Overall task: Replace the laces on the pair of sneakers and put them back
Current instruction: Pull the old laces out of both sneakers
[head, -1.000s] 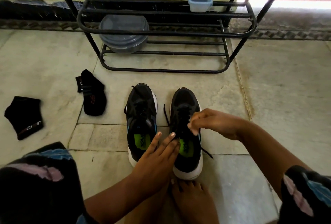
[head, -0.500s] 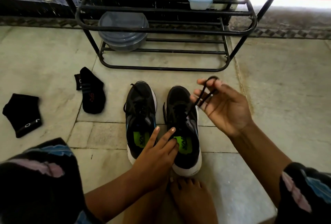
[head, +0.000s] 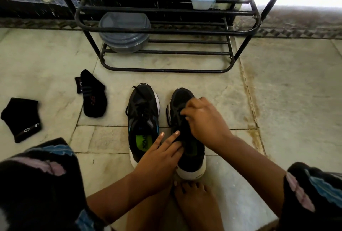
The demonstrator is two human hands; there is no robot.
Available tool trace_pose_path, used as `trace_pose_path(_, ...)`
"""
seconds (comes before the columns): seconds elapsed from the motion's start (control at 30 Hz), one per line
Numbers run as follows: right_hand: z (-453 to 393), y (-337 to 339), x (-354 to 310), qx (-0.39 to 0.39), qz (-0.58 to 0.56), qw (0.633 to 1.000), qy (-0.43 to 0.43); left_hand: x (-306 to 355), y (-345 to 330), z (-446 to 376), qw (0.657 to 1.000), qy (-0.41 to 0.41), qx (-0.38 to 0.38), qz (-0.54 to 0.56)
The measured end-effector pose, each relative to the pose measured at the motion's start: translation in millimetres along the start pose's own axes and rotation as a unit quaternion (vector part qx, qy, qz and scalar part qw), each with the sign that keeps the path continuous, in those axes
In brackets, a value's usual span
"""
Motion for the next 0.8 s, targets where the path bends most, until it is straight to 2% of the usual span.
trace_pose_path(0.07,-3.3,-4.4,-5.3,-0.095,0.041,0.994,0.044,-0.5,-0.5,0.0,1.000,0.001,-0.006,0.006)
trace_pose_path(0.13,-4.5,-4.4,-6.3,-0.149,0.069,0.985,0.051,-1.2,-0.7,-0.1,1.000,0.002,-0.009,0.008)
trace_pose_path(0.23,-4.3,-4.4,-6.0,-0.162,0.085,0.980,0.072,-2.5,-1.4,0.2,1.000,0.003,-0.009,0.005)
trace_pose_path(0.33,-2.3,-14.2,-2.2,-0.123,0.079,0.981,0.124,-2.2,-3.4,0.7,1.000,0.005,-0.009,0.004)
trace_pose_path(0.37,-1.9,-17.8,1.6,-0.111,0.060,0.986,0.113,-1.9,-4.2,1.0,1.000,0.004,-0.009,0.003)
trace_pose_path(0.47,-3.7,-22.4,14.9,-0.055,-0.078,0.994,-0.046,-2.5,-4.4,0.9,1.000,0.001,-0.013,0.000)
trace_pose_path(0.53,-6.7,-18.2,23.6,0.015,-0.190,0.965,-0.179,-3.3,-3.5,0.9,1.000,0.002,-0.014,-0.004)
trace_pose_path(0.57,-6.8,-16.6,26.4,0.030,-0.213,0.954,-0.210,-3.7,-3.2,0.9,1.000,0.003,-0.014,-0.004)
trace_pose_path(0.63,-6.2,-15.4,27.3,0.000,-0.180,0.968,-0.177,-3.5,-3.6,1.6,1.000,0.004,-0.015,-0.002)
trace_pose_path(0.7,-3.0,-16.2,22.7,-0.055,-0.116,0.987,-0.093,-3.4,-4.5,1.8,1.000,0.003,-0.016,-0.005)
trace_pose_path(0.8,-1.1,-16.9,14.6,-0.078,-0.034,0.996,0.013,-2.2,-4.1,0.3,1.000,0.001,-0.012,-0.009)
Point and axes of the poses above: each hand's wrist, its own z-axis away from the middle knuckle, its own y-axis out of the back of the hand, x = y × z, the point moved 1 cm from there along -z, towards the middle knuckle, and after that the axes turned 4 degrees about x, right-handed, at the moved point
